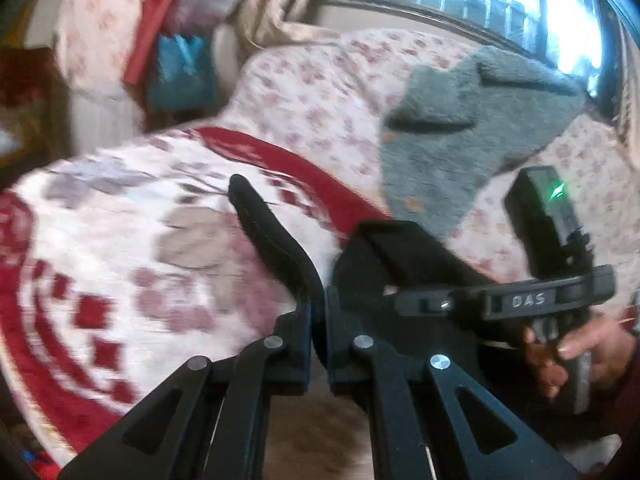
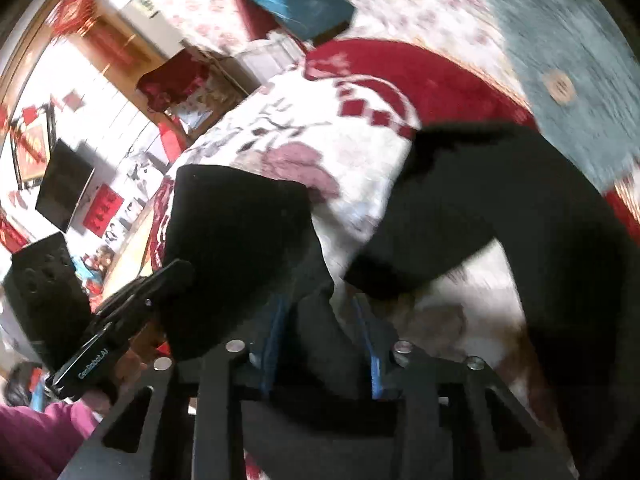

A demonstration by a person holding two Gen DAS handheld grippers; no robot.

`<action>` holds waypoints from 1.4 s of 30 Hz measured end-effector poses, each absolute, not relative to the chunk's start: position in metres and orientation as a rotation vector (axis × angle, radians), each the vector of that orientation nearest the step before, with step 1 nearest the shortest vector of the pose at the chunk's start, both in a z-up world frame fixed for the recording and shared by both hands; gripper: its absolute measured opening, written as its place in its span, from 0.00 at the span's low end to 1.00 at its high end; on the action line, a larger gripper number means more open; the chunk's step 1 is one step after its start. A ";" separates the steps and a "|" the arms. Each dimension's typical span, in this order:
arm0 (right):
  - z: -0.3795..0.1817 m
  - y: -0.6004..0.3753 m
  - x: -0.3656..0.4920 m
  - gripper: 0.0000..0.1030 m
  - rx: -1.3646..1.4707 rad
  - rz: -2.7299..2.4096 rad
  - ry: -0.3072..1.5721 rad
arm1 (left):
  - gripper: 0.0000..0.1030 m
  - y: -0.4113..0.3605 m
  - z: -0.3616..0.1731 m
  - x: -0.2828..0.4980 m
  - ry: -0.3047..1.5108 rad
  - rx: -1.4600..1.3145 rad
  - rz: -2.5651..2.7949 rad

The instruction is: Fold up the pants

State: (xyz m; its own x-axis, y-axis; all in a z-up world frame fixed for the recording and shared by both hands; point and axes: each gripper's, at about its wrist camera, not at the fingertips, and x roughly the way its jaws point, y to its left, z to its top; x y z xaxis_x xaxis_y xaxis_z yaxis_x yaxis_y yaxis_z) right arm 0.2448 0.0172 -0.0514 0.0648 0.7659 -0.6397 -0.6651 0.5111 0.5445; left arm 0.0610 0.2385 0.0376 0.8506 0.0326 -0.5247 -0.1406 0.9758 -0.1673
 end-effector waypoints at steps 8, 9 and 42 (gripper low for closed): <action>-0.083 0.023 0.221 0.54 0.035 0.888 1.050 | 0.66 0.277 -0.008 0.059 0.697 -0.293 0.209; -0.080 0.012 0.214 0.55 0.057 0.887 1.035 | 0.70 0.280 -0.004 0.054 0.680 -0.311 0.191; -0.037 -0.533 0.014 0.72 0.318 -0.122 0.909 | 0.89 -0.018 0.010 0.046 0.854 -0.138 -0.410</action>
State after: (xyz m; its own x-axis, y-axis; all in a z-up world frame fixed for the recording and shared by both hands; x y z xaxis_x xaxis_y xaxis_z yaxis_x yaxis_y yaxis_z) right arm 0.0143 -0.5327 -0.0367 0.6115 0.0300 -0.7907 0.2372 0.9463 0.2195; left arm 0.0458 -0.0178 0.0098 0.5844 -0.4051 -0.7031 0.2955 0.9132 -0.2805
